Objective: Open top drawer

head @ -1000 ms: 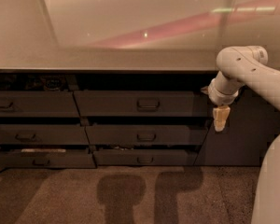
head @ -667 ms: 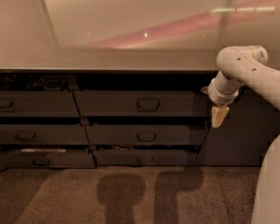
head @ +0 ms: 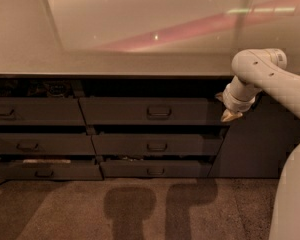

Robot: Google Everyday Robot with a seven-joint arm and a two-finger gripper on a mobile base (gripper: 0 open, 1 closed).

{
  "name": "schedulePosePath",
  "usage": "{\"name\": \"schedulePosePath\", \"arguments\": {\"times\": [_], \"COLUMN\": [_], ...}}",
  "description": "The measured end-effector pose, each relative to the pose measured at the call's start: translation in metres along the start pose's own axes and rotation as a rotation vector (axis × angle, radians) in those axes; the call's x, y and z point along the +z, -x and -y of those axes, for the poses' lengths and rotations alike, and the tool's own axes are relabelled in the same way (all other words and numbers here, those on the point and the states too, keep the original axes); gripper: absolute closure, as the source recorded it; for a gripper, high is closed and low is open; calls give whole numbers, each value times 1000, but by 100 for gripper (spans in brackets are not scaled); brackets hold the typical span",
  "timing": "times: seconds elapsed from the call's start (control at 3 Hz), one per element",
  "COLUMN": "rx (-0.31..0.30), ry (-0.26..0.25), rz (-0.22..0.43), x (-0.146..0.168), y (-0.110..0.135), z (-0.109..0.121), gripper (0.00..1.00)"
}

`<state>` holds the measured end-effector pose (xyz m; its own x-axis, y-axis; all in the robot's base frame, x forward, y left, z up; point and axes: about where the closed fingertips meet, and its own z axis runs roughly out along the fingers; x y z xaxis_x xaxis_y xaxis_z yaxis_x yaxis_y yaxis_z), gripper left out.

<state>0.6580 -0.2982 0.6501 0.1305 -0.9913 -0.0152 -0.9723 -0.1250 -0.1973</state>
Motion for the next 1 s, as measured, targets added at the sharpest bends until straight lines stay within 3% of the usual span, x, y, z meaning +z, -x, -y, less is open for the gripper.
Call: {"name": "schedulePosePath", "arguments": {"times": [0.33,0.67,1.0], "rx": [0,0,-2], "ry": [0,0,1], "rz": [0,0,-1], "x": [0,0,0], "y": [0,0,0], "z": [0,0,0], "gripper": [89,100,100]}}
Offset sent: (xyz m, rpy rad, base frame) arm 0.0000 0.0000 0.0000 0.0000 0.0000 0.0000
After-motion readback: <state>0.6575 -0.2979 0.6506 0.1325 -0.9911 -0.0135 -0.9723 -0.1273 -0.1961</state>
